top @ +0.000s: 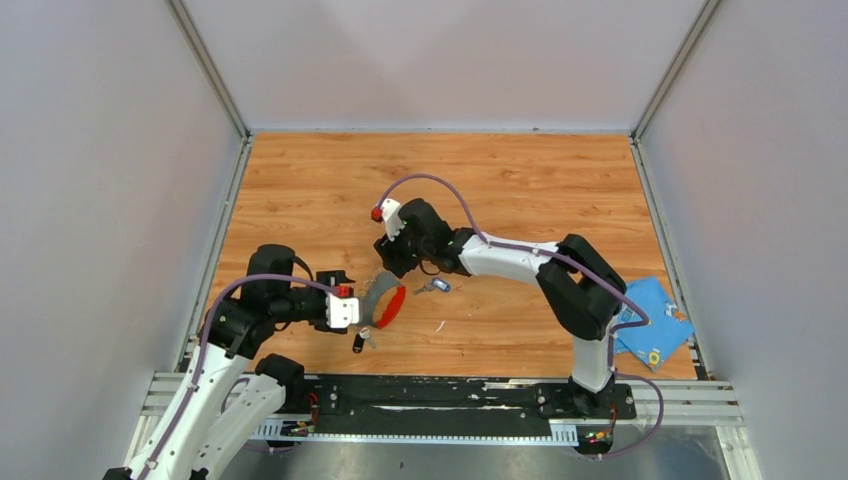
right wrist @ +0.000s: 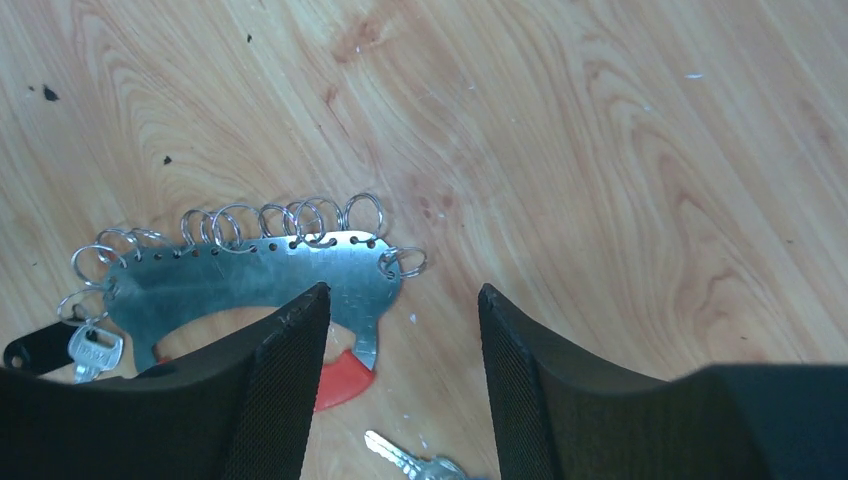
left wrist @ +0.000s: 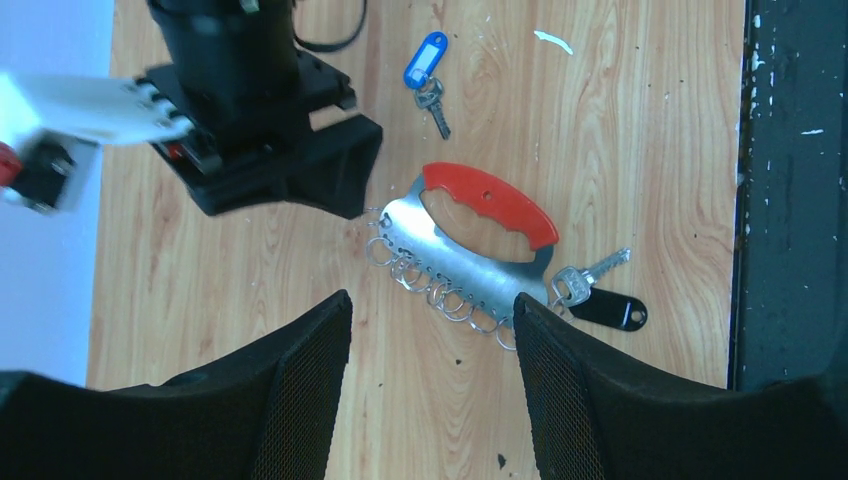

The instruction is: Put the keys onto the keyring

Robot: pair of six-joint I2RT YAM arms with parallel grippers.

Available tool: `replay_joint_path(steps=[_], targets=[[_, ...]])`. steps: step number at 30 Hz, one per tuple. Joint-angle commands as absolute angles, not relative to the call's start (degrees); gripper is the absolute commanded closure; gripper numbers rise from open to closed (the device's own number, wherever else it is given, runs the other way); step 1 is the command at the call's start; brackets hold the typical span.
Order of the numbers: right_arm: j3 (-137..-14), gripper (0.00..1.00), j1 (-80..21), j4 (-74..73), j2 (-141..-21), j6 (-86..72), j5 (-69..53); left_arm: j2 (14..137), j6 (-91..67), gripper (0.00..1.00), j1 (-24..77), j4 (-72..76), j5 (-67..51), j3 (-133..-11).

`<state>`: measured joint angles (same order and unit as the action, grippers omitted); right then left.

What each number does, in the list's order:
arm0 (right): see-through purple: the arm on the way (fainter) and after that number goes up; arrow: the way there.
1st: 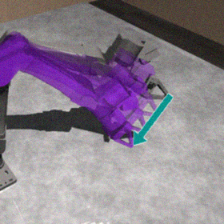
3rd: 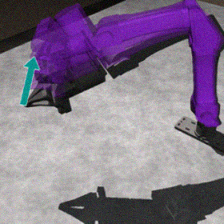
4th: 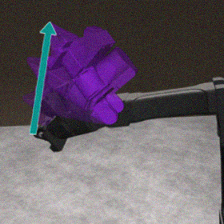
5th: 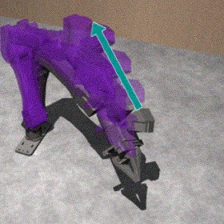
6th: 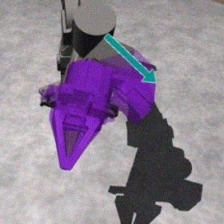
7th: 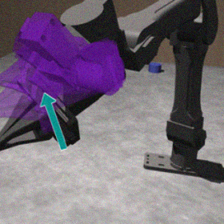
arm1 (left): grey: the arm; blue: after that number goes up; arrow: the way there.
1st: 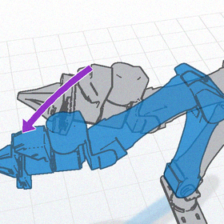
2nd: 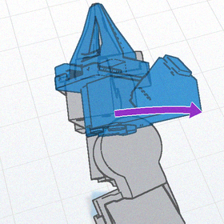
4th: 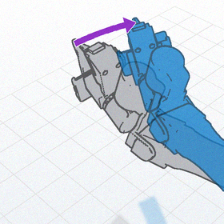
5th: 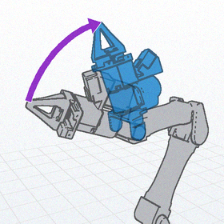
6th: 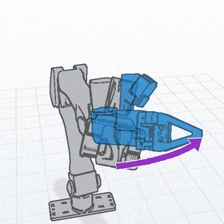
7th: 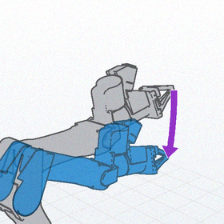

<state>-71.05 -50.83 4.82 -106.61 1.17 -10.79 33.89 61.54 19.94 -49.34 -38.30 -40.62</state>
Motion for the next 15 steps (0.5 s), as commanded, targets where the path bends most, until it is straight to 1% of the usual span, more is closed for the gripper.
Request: replay_joint_path(steps=[1, 10, 13, 15], targets=[[-74.26, 0.42, -53.69, 2.35, -111.21, 0.35, -5.89, 32.45, 60.31, 0.36, 19.60, -48.96, -38.96, -40.78], [-77.76, 0.48, -55.77, 0.52, -115.89, -3.51, -3.47, 31.65, 59.69, 0.36, 19.60, -48.96, -38.97, -40.83], [-79.00, 0.53, -56.14, 0.26, -117.19, -3.70, -1.30, 31.40, 59.63, 0.37, 19.60, -48.96, -38.85, -40.86], [-79.39, 0.58, -56.32, 0.26, -117.85, -3.76, -0.13, 31.39, 59.59, 0.36, 19.60, -48.98, -38.76, -40.93]])
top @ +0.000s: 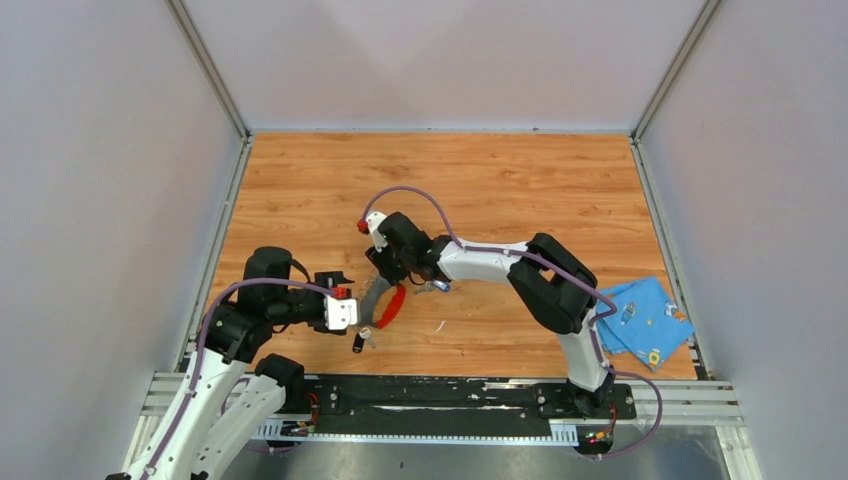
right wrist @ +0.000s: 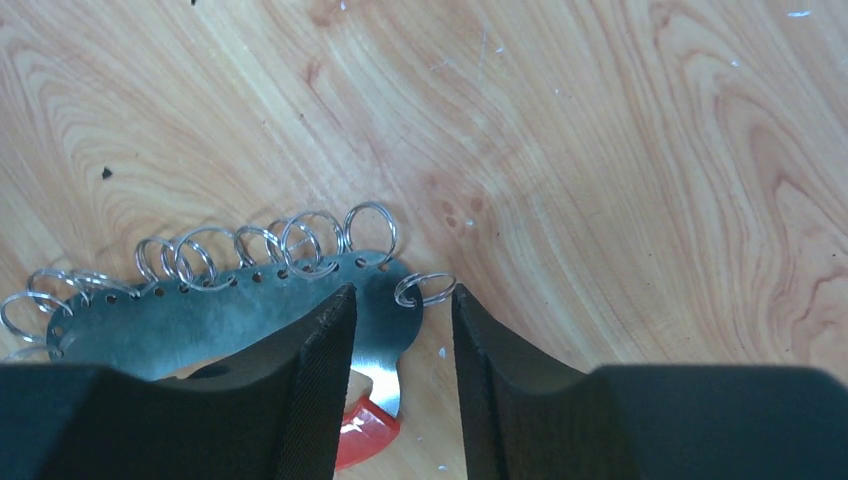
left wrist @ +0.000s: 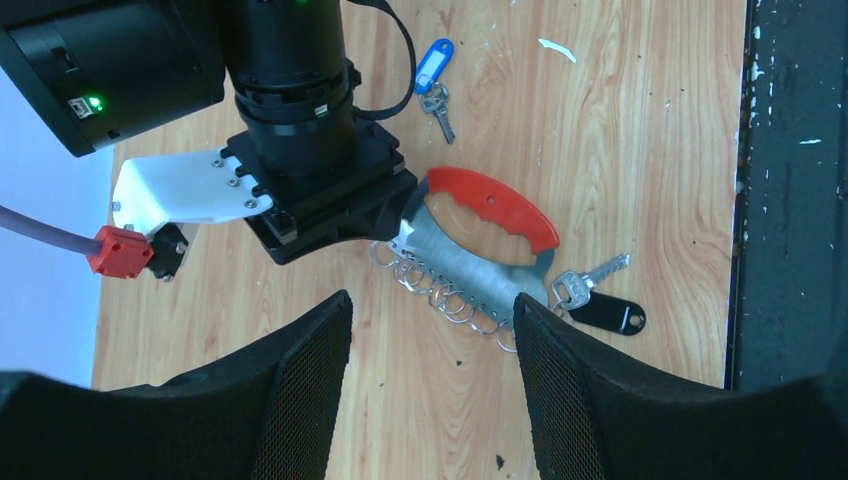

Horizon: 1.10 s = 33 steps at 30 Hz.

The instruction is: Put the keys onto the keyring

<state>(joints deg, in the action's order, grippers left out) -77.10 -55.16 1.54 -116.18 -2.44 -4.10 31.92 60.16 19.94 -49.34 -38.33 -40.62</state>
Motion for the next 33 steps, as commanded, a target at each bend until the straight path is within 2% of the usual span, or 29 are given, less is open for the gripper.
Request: replay_joint_path(steps=[1, 6, 15, 16, 21, 33], targets=[[-79.53, 0.60, -56.28, 0.26, -118.10, -3.85, 1.75, 31.38, 59.58, 0.36, 19.60, -48.96, -38.76, -40.95], [-80.58, 0.68, -56.34, 0.20, -119.22, -3.85, 2.14, 31.20, 59.50, 0.37, 19.60, -48.96, -38.76, -40.96], [-81.62, 0.67, -56.76, -3.42, -120.01, -4.13, 2.32, 31.35, 59.99, 0.38, 19.60, -48.96, -38.19, -41.48], [-81.60, 0.69, -56.78, -3.36, -120.05, -4.36, 2.34, 31.36, 59.95, 0.38, 19.60, -48.96, -38.13, -41.55], [-81.11, 0.99, -56.73, -1.97, -119.52, -4.42, 2.46, 31.05, 59.84, 0.39, 19.60, -48.96, -37.88, -41.66], [-72.42, 1.00, -56.13, 11.89, -110.90, -3.81, -5.11, 31.03, 59.66, 0.40, 19.60, -48.95, -37.81, -42.52]])
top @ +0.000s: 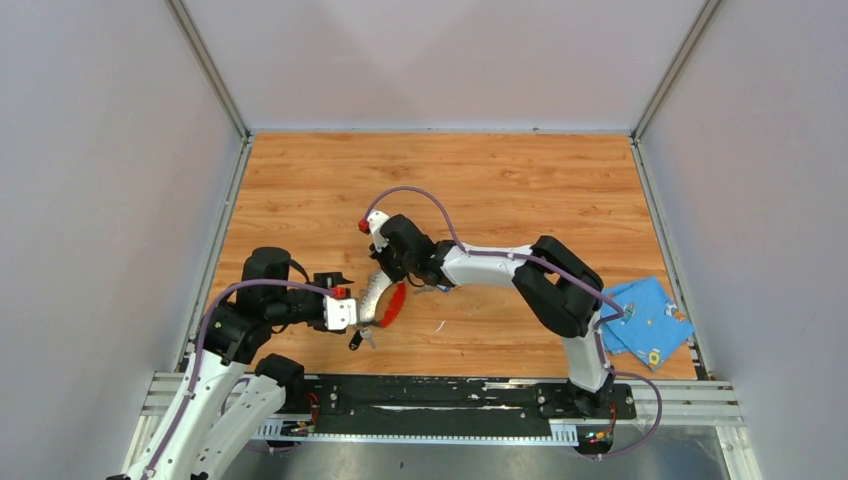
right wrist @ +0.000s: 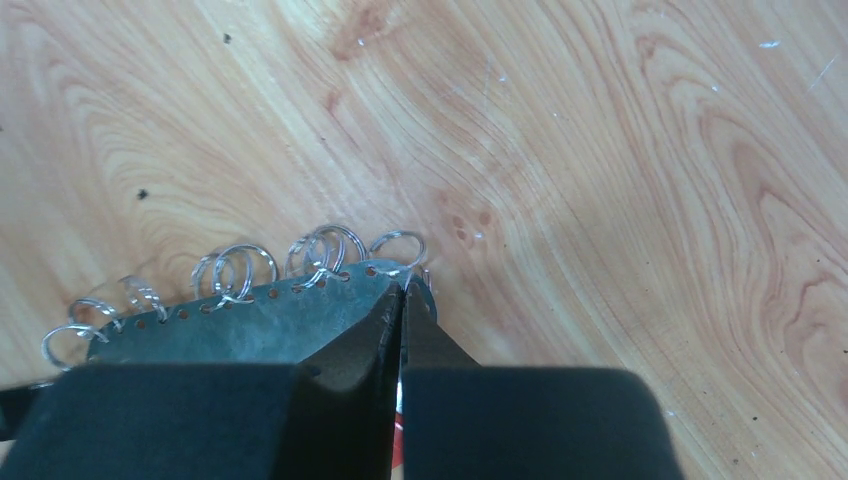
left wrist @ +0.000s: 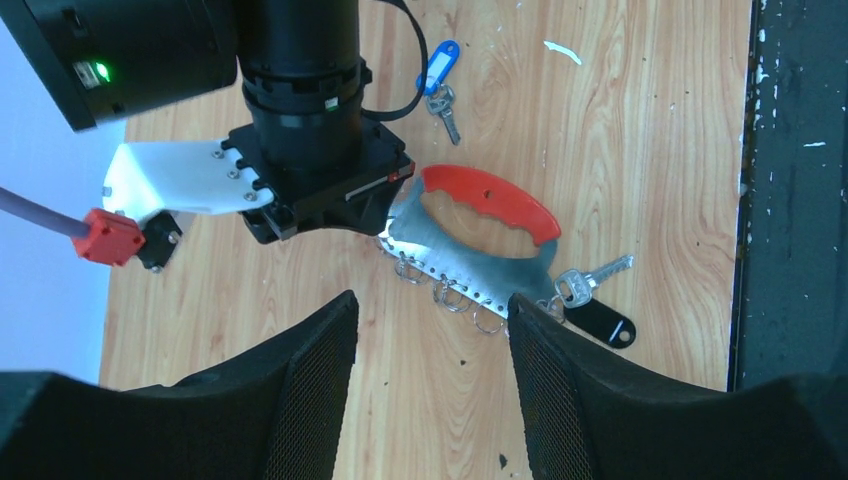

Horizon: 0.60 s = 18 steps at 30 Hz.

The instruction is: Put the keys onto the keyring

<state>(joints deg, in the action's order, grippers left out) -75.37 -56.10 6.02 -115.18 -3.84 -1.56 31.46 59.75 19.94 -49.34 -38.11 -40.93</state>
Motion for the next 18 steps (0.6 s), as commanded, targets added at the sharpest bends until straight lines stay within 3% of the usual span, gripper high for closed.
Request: replay_joint_path(steps=[1, 8, 18], targets=[[-71.52, 1.00, -56.08, 13.34, -110.12, -3.83, -5.89, 30.95, 59.49, 0.41, 19.60, -48.96, -37.79, -42.53], [-62.46, 1.00, -56.09, 23.25, -102.40, -4.73, -12.90, 30.75, 59.58, 0.43, 19.59, -48.76, -36.66, -41.85], [-54.24, 1.00, -56.16, 31.45, -87.97, -8.30, -33.37, 31.10, 57.05, 0.42, 19.60, -43.45, -35.89, -45.98]])
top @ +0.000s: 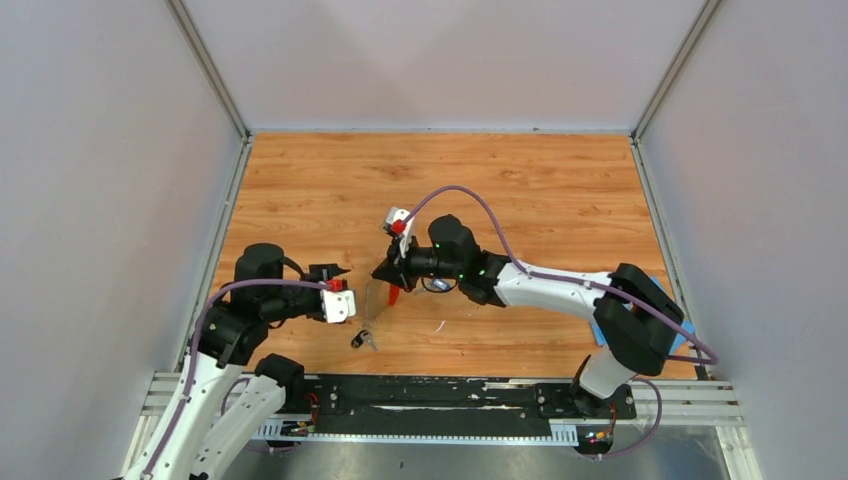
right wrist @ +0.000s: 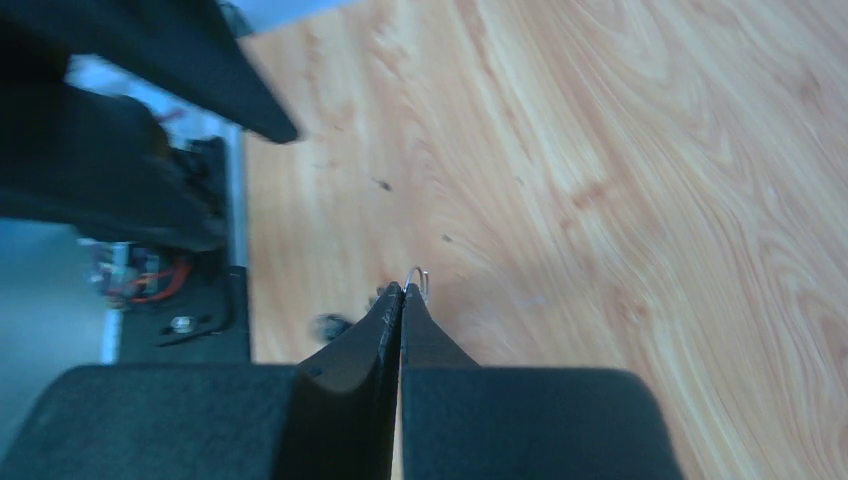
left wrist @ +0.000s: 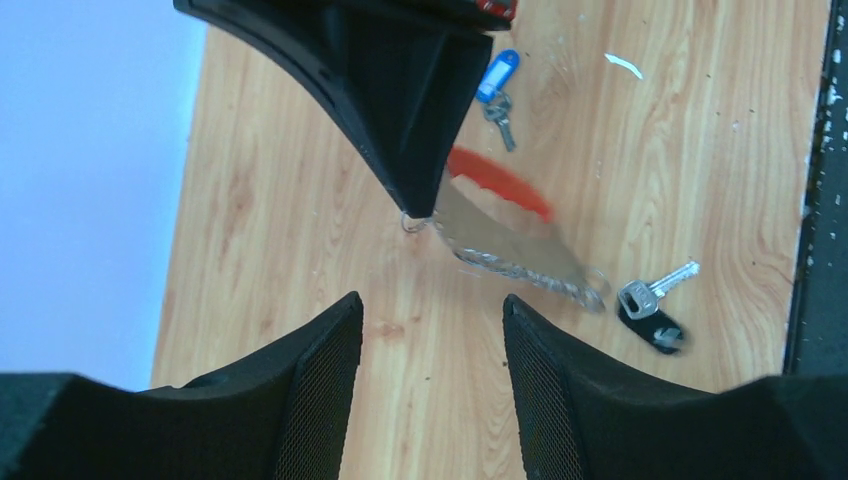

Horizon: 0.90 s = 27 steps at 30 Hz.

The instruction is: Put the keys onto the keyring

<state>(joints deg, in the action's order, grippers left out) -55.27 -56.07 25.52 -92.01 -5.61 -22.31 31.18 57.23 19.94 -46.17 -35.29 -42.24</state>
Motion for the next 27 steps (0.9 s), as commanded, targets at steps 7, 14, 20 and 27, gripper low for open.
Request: replay_joint_path(steps=[7, 14, 20, 27], targets=[[-54.93, 1.00, -56.49, 31.37, -82.36, -10.58, -41.93, 31.52, 57.39, 0.46, 19.60, -46.00, -41.66, -52.37], [-56.16, 1.00, -57.37, 29.87, -79.02, -9.66, -42.40, 32.27, 51.80, 0.56, 19.60, -52.63, -49.62, -54.57], [-56.25, 1.00, -57.70, 30.21, -77.13, -9.89, -44.97, 31.38, 48.55, 0.59, 19.60, -52.74, -50.54, -53.70], [-57.03, 1.00, -58.09, 31.08, -76.64, -11.04, -49.46, 32.09, 47.22, 0.60, 19.60, -52.81, -52.59, -54.42]])
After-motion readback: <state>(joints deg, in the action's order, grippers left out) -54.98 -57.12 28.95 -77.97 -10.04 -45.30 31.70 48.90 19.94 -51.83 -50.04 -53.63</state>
